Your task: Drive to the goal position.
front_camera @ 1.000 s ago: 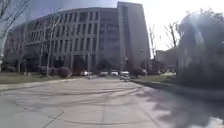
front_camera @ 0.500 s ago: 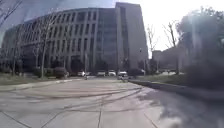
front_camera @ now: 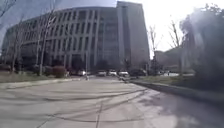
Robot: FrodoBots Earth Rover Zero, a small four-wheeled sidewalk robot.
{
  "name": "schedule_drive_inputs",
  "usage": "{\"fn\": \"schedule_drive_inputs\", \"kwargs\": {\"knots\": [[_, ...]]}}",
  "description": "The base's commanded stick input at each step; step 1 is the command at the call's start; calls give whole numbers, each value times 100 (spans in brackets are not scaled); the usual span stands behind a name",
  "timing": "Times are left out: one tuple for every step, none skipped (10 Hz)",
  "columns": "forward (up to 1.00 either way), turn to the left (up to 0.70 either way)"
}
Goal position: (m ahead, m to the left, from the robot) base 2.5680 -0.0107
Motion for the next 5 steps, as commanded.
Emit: {"fn": "schedule_drive_inputs", "kwargs": {"knots": [[67,0],[52,0],[36,0],[20,0],[5,0]]}}
